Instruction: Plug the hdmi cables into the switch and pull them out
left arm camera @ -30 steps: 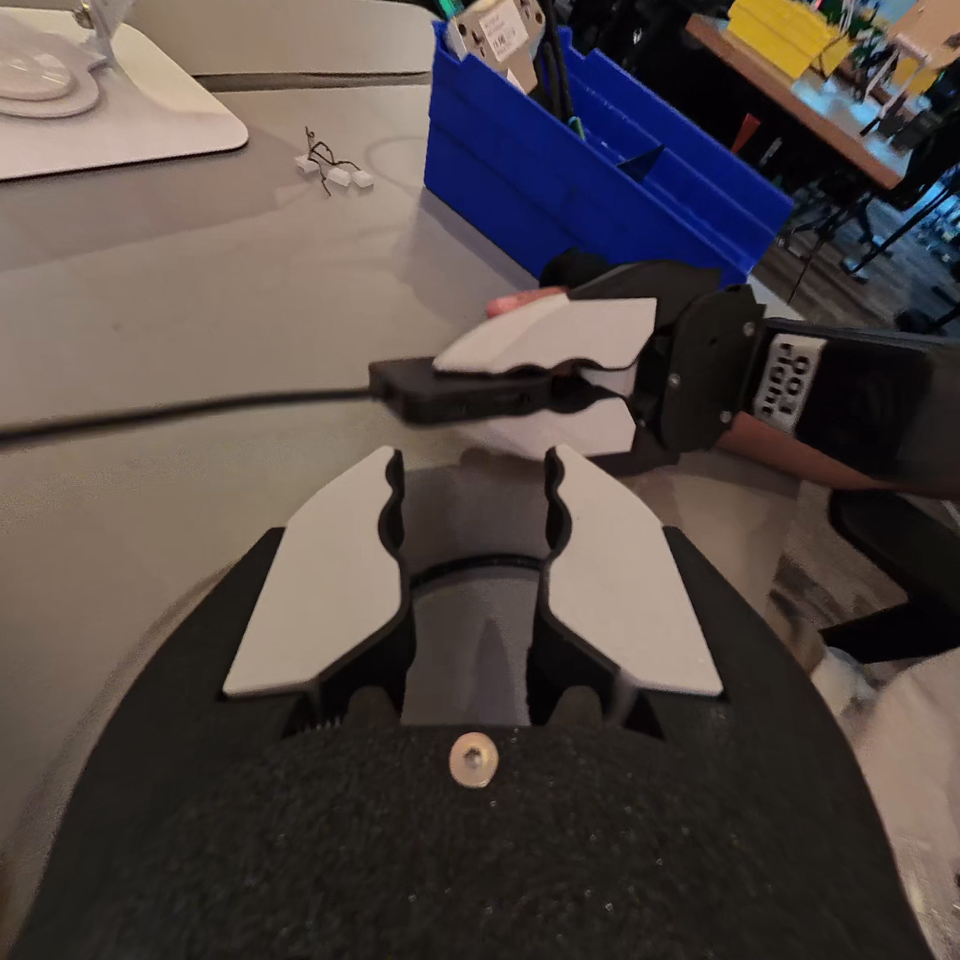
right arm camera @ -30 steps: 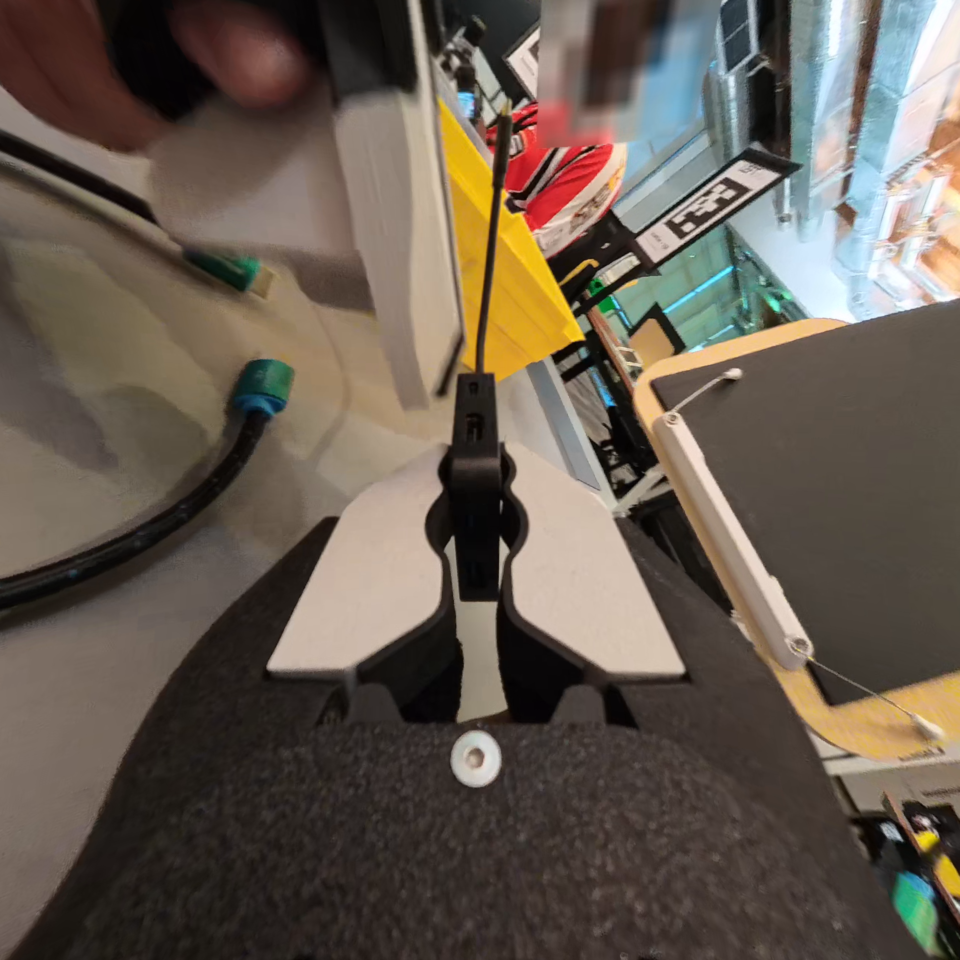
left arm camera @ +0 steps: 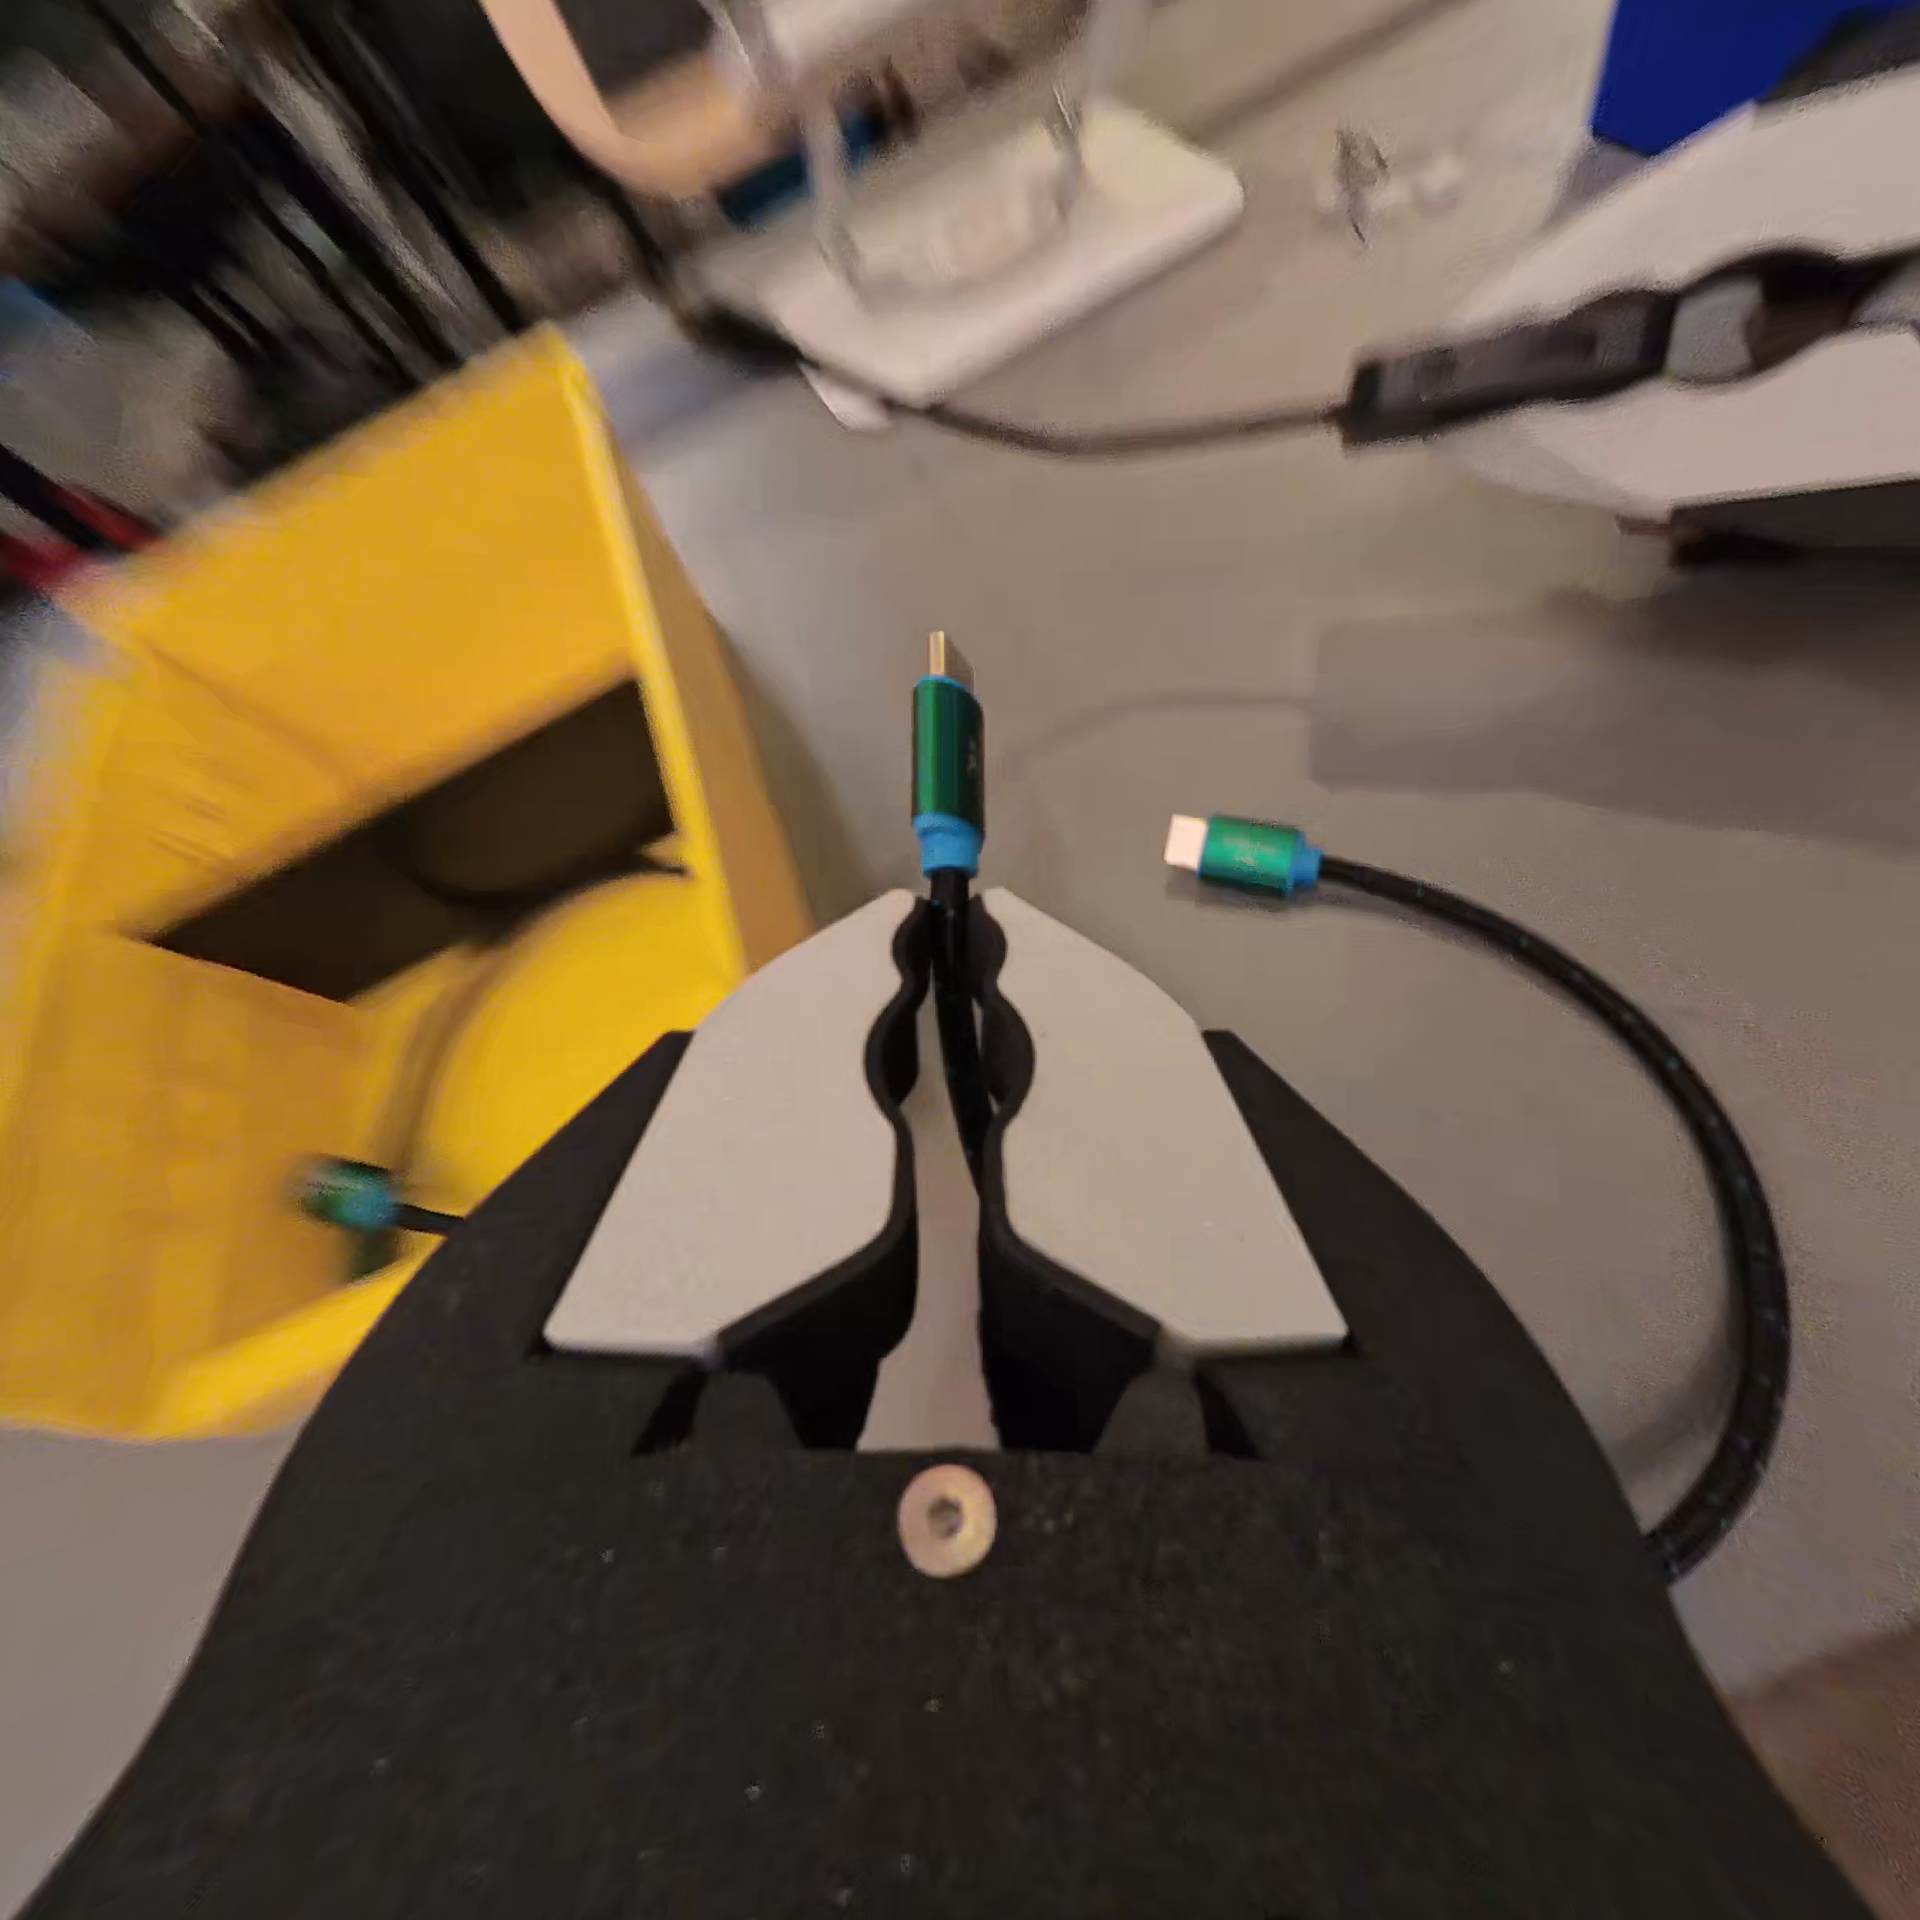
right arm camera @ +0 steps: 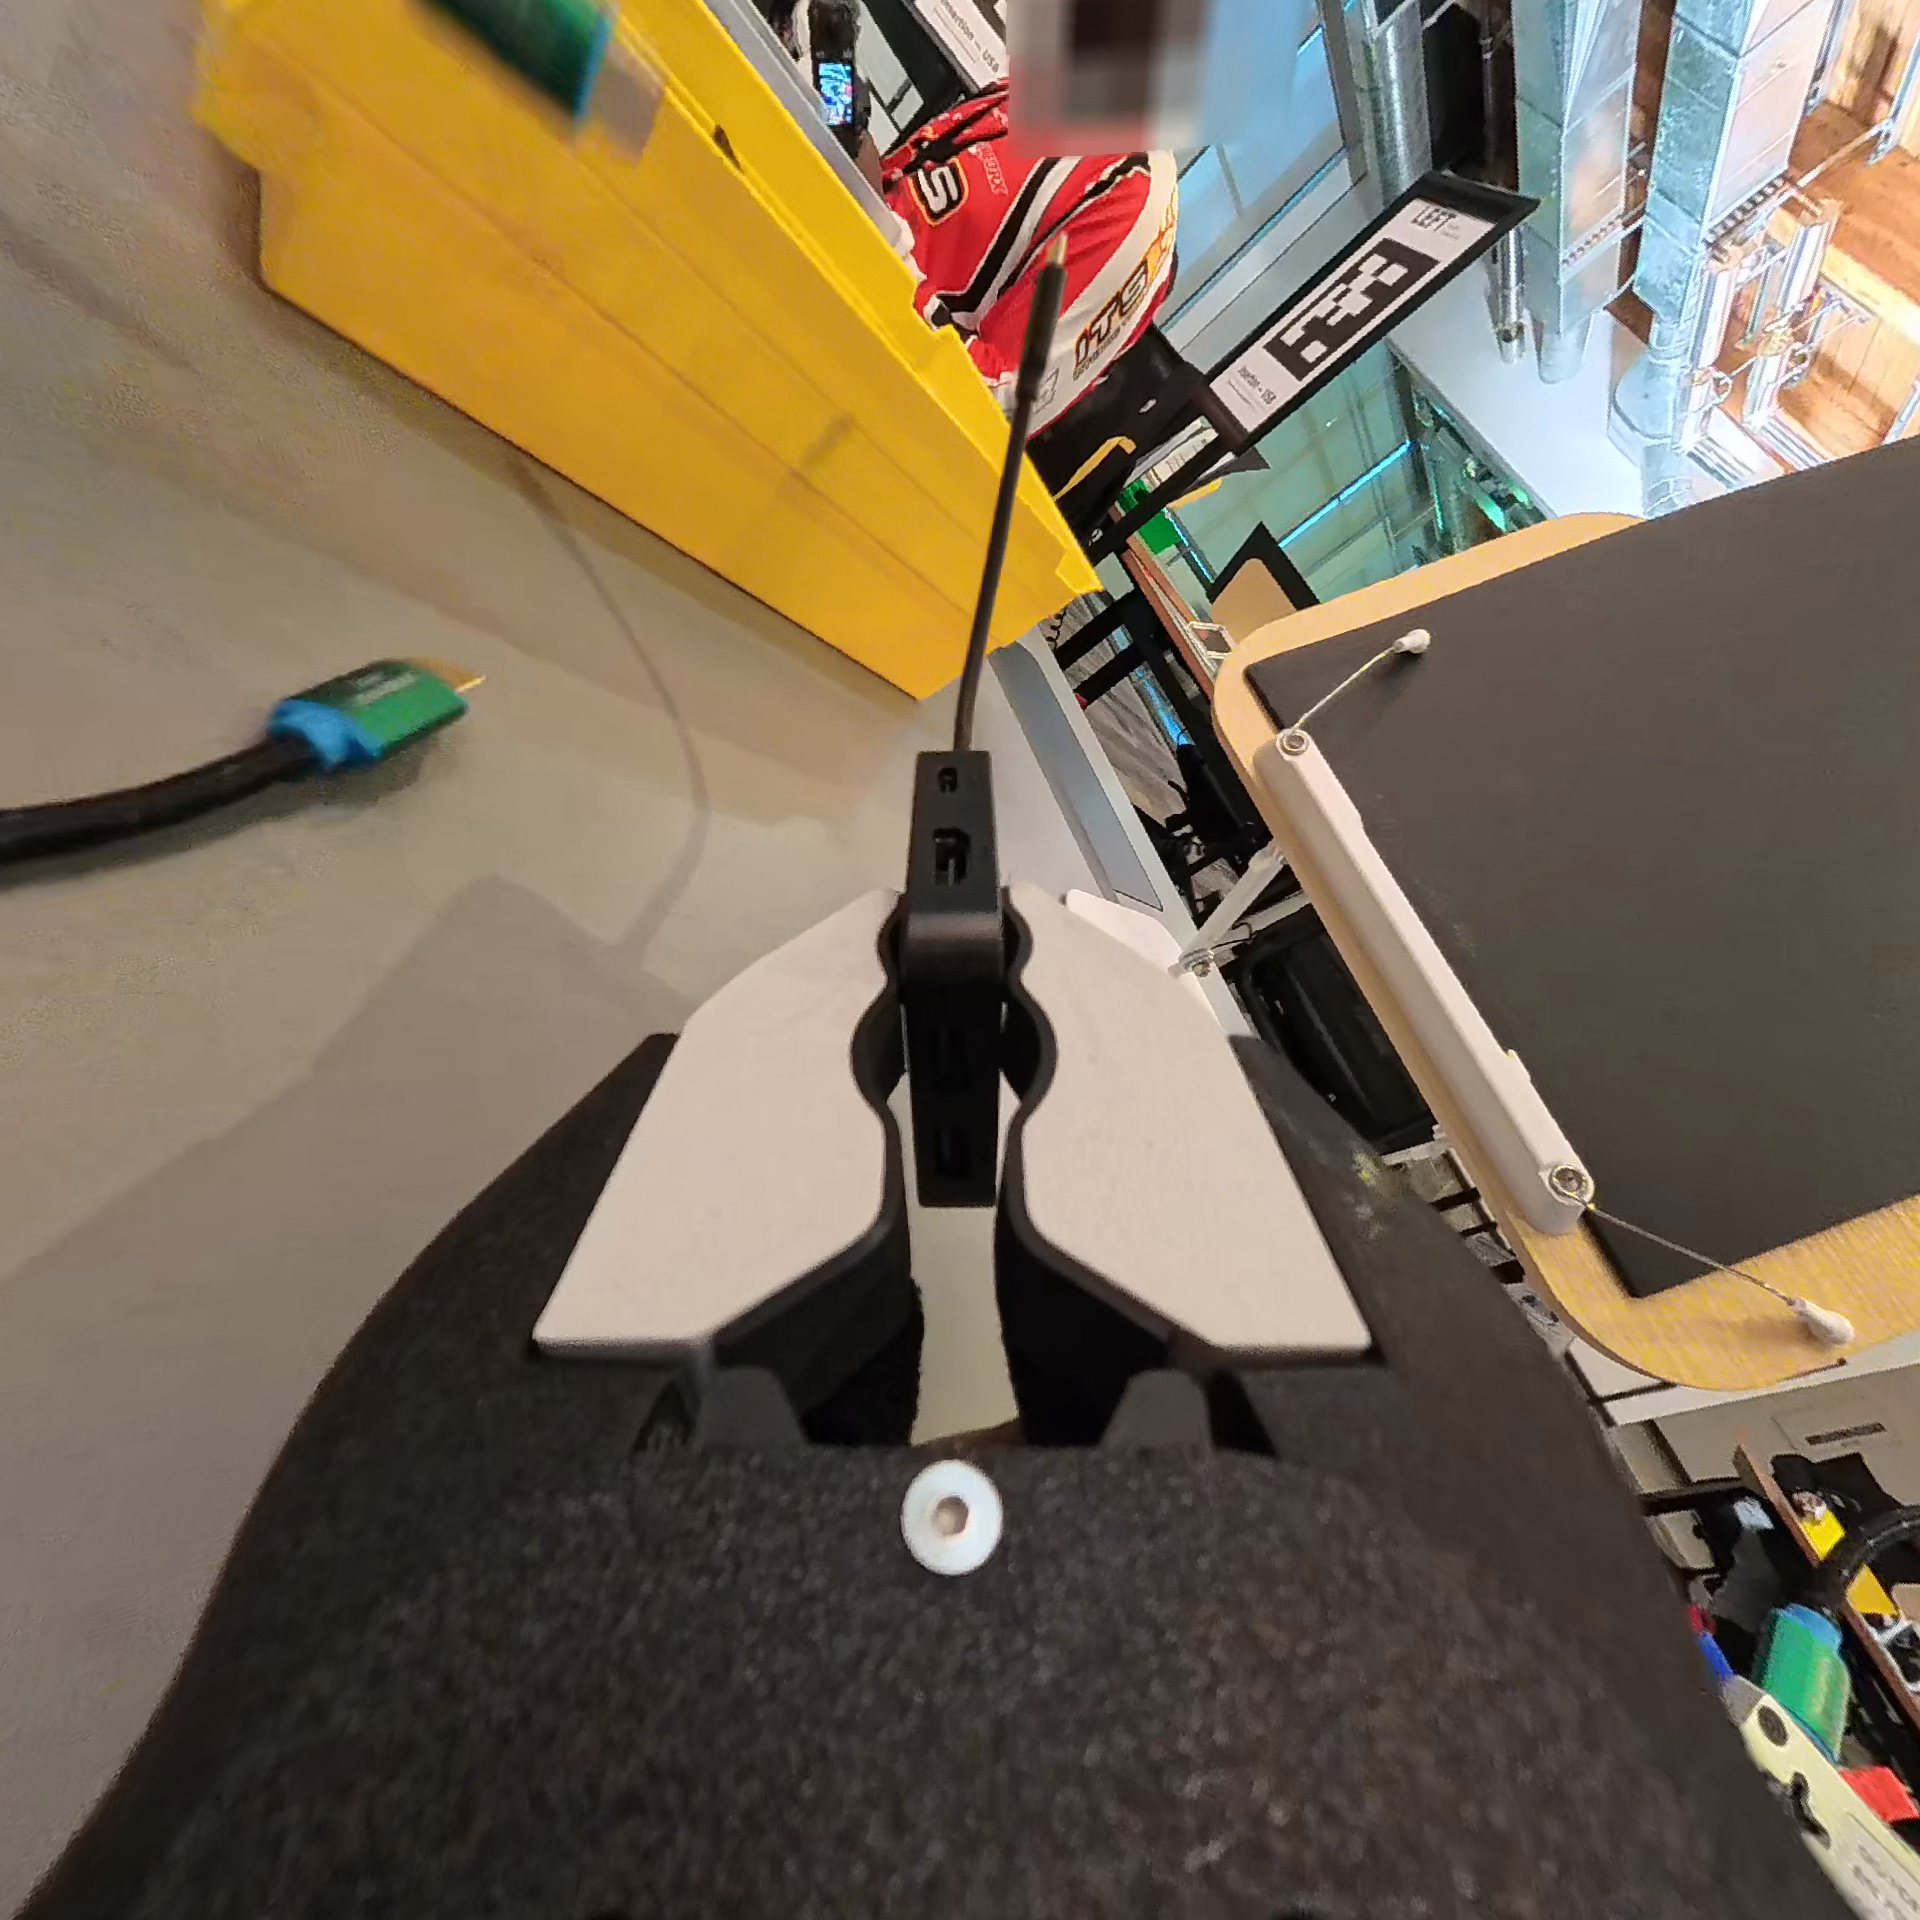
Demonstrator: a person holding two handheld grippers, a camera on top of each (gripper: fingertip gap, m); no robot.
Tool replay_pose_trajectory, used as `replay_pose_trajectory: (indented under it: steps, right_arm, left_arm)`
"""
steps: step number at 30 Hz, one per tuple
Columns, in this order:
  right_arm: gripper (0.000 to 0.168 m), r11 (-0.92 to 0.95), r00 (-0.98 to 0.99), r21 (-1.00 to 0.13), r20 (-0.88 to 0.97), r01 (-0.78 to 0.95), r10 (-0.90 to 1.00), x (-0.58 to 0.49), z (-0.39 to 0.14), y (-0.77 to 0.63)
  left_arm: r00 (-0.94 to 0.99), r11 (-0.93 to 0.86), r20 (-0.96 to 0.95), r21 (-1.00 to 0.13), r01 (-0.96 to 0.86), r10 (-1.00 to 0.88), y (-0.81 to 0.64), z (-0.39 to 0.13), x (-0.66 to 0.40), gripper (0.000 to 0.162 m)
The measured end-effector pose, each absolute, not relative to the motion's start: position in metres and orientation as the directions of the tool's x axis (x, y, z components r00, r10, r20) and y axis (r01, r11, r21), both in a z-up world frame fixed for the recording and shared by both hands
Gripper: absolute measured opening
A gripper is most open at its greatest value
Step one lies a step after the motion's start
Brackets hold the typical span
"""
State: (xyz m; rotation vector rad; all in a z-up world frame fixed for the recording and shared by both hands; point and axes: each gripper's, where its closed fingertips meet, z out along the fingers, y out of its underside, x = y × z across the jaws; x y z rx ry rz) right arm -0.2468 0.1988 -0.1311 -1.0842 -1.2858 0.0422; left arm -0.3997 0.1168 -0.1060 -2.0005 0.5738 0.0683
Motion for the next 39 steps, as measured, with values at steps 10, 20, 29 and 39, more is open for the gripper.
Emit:
replay_pose_trajectory:
  steps: [10, 20, 29, 39]
  right_arm:
    - [0.013, 0.527, 0.379, -0.675, 0.732, 0.517, 0.566, -0.242, -0.126, 0.202]
    - [0.013, 0.49, 0.401, -0.72, 0.686, 0.491, 0.607, -0.239, -0.126, 0.205]
    - [0.013, 0.473, 0.419, -0.735, 0.67, 0.485, 0.613, -0.237, -0.124, 0.208]
    - [0.013, 0.468, 0.42, -0.733, 0.672, 0.494, 0.61, -0.235, -0.125, 0.21]
  left_arm:
    - [0.531, -0.036, -0.808, -0.54, -0.841, -0.255, 0.085, -0.052, -0.33, 0.007]
    - [0.657, -0.395, 0.015, -0.809, -0.435, -0.754, 0.037, -0.146, -0.254, 0.006]
    - [0.817, -0.173, -0.408, -0.844, -0.508, -0.406, 0.101, -0.005, -0.384, 0.006]
    - [0.452, 0.036, -0.696, -0.564, -0.825, -0.557, 0.065, -0.099, -0.281, 0.007]
